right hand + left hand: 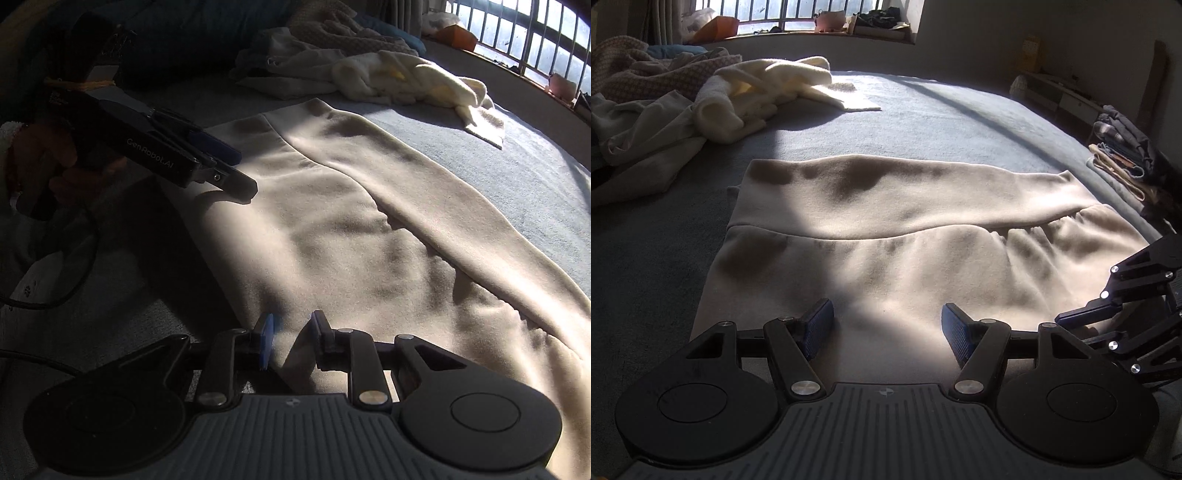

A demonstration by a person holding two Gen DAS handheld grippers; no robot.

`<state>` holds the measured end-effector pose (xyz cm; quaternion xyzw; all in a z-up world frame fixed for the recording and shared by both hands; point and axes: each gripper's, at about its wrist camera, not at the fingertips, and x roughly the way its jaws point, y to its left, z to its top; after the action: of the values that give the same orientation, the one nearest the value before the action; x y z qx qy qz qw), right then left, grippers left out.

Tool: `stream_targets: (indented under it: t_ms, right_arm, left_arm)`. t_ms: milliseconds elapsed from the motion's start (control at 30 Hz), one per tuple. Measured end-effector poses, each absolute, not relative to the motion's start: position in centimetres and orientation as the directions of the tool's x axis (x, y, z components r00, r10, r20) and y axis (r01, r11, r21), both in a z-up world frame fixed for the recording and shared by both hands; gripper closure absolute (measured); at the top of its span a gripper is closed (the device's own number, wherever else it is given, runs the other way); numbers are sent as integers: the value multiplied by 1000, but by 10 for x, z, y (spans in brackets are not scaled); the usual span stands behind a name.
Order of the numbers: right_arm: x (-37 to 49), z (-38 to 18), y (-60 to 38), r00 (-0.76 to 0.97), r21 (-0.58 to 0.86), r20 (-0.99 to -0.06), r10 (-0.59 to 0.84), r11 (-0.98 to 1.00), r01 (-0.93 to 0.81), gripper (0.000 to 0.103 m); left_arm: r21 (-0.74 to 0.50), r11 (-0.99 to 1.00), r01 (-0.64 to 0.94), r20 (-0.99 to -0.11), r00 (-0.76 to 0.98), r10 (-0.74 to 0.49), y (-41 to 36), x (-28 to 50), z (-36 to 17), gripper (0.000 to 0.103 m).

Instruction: Fold clothes

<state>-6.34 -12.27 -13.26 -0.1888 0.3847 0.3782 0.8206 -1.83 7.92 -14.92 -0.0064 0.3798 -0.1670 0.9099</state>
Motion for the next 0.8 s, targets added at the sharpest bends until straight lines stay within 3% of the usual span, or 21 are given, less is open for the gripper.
stream_targets:
  t_ms: [100, 267, 467, 633, 800]
  right_arm:
    - [-57, -125, -115, 396, -40, -799, 452, 617, -786, 81]
    - [-29, -96, -121, 461, -46, -759, 461, 667, -743, 82]
    - [-2, -130, -116, 438, -89, -829, 348, 691, -717, 83]
    - [31, -103, -118, 515, -102, -788, 338, 753, -650, 83]
    - [60, -134, -117, 550, -183, -794, 258, 762, -621, 82]
  left_arm:
    - [-116, 946, 304, -686, 664, -298, 79, -19, -146, 38]
    - [-119, 937, 330, -636, 699, -327, 77, -19, -132, 38]
    - [-86, 921, 379, -697, 638, -327, 49, -13, -145, 38]
    - [-68, 935, 348, -732, 620, -283, 40, -9, -148, 37]
    - [-39, 940, 339, -758, 603, -248, 32, -7, -147, 37]
